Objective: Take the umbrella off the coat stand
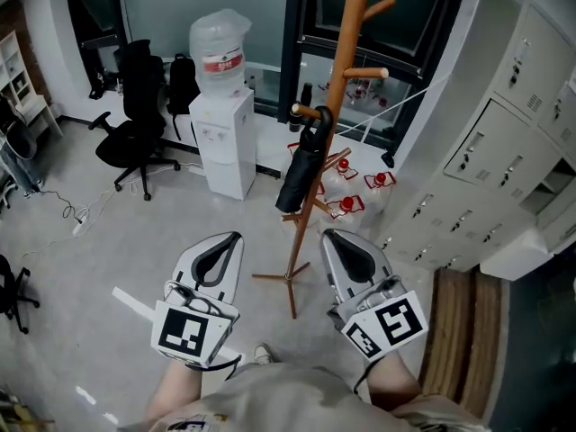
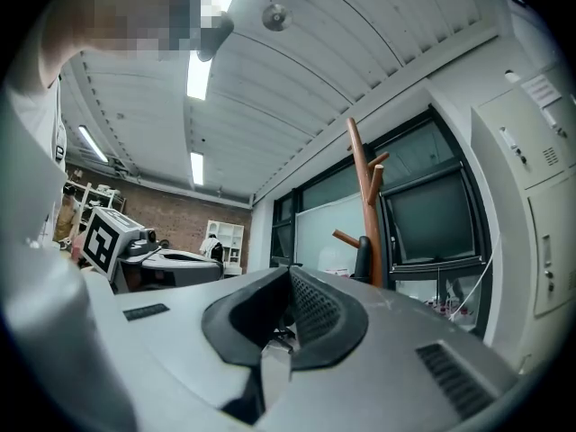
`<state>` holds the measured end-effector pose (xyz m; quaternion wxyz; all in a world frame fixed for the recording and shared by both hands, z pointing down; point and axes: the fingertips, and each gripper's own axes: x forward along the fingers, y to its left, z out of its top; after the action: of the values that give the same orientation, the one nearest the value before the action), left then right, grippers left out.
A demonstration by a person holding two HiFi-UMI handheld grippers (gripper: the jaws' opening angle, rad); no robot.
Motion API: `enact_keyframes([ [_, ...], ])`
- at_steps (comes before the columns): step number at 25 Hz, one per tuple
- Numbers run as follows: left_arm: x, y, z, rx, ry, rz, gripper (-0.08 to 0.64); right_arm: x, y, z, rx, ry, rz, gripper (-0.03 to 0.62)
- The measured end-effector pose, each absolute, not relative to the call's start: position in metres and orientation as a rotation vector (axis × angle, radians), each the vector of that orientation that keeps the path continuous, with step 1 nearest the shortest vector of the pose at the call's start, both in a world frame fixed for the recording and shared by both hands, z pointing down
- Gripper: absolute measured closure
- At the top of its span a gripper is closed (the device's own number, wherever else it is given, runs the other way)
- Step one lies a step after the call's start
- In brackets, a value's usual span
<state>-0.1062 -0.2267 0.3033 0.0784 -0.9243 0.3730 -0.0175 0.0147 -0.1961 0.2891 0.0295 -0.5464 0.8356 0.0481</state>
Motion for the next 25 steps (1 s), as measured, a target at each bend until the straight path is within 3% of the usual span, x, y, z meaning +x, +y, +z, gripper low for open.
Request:
enact_keyframes([
  [25,-0.091,-0.313,0.318,-2.799,1.168,-0.112,0.552,0.040,-0.280,0.289,-1.680,2.587,0.081,0.584],
])
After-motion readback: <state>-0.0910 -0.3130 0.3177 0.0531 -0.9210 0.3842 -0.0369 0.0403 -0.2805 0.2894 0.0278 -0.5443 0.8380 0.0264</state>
